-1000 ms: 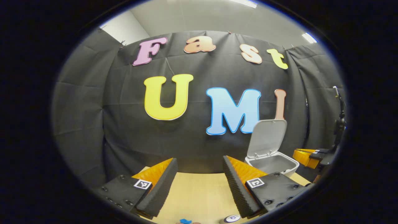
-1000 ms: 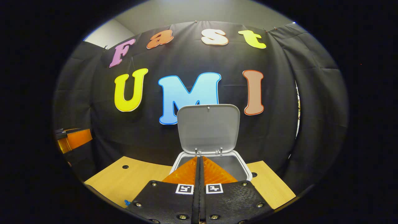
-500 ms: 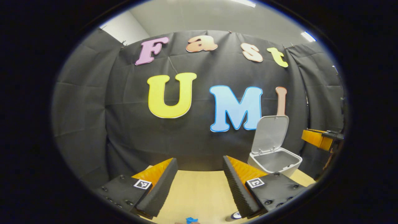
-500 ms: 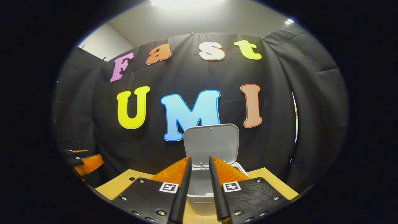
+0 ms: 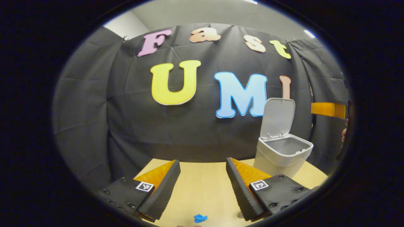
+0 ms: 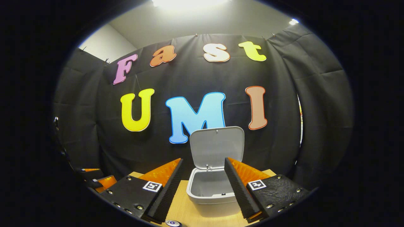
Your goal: Press the lid of the desktop garbage bin to open it, pick up the crumpled paper on the desktop and throw it into the bin, then pick up the pop can on the desktop and drop it into the bin, and finally close the garbage bin lid.
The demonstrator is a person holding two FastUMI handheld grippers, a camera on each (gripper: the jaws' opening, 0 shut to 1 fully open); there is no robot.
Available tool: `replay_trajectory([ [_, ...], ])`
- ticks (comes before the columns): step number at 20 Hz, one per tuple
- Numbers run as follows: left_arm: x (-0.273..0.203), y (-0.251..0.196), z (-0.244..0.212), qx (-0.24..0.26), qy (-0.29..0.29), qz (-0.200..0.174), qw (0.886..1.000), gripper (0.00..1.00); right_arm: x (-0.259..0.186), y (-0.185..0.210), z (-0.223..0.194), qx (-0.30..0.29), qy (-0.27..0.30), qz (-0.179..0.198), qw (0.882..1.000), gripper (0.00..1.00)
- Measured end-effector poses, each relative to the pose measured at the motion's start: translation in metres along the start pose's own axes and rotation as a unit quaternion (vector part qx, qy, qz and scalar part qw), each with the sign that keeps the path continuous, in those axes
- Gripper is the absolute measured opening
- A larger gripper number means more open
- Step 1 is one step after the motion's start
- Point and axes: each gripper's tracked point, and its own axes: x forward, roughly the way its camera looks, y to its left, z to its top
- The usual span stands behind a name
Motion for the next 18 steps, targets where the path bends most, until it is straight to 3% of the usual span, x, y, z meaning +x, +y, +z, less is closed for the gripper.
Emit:
replay_trajectory([
  [6,0.003,0.017,-0.095,-0.012,0.061,0.007,0.998,0.96,0.000,0.004,0.007,-0.035,0.006,0.001,0.999,0.84],
  [18,0.023,0.021,-0.221,-0.003,0.154,-0.004,0.988,0.96,0.002,0.009,-0.007,-0.055,0.042,-0.001,0.998,0.87],
])
